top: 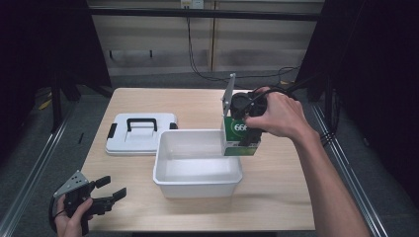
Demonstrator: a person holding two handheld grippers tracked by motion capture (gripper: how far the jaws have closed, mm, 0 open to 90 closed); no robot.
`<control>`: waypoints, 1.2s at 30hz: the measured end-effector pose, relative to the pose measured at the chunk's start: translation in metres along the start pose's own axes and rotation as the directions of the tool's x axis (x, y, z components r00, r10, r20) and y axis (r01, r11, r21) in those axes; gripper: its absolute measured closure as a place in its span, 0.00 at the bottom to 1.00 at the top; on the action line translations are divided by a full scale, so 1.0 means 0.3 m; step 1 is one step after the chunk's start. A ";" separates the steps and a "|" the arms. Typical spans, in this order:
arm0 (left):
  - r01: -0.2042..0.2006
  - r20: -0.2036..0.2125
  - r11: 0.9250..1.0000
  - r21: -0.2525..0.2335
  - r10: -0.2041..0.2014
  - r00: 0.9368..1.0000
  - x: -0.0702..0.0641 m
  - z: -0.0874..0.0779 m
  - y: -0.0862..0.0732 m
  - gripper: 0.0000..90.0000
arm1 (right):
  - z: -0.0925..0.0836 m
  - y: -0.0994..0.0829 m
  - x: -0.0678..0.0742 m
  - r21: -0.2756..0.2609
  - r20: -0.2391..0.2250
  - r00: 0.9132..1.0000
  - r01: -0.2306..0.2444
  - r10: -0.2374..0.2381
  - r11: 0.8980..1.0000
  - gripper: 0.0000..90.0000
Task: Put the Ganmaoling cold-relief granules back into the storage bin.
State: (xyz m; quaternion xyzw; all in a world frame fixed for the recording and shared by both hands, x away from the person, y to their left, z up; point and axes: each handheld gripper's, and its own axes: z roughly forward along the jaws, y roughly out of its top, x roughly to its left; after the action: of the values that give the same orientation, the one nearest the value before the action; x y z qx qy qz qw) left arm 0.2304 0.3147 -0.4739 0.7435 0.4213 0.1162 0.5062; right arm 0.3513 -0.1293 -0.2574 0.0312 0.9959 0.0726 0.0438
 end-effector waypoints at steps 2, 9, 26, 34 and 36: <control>-0.001 0.001 1.000 0.000 0.001 1.000 0.002 0.000 0.001 0.18 | 0.006 0.017 -0.002 0.004 -0.011 1.000 0.000 0.000 1.000 0.17; -0.003 0.003 1.000 -0.004 0.003 1.000 0.000 -0.001 0.001 0.18 | 0.027 0.078 -0.007 -0.010 -0.026 0.999 0.020 -0.020 1.000 0.17; -0.002 0.007 1.000 -0.011 0.002 1.000 -0.001 -0.006 0.002 0.18 | 0.152 0.164 -0.005 0.038 -0.054 0.997 0.061 -0.059 0.997 0.17; 0.002 0.009 1.000 -0.010 -0.002 1.000 0.000 -0.005 0.001 0.18 | 0.225 0.154 -0.008 0.056 -0.065 0.996 0.061 -0.058 0.997 0.17; 0.002 0.010 1.000 -0.010 -0.002 1.000 0.000 -0.005 0.002 0.18 | 0.242 0.152 -0.012 0.057 -0.065 0.997 0.048 -0.044 0.997 0.17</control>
State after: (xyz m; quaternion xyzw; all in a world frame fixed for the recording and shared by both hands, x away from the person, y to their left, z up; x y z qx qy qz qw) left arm 0.2299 0.3156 -0.4728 0.7412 0.4189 0.1142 0.5120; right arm 0.3641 -0.0744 -0.3218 0.0072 0.9989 0.0435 0.0128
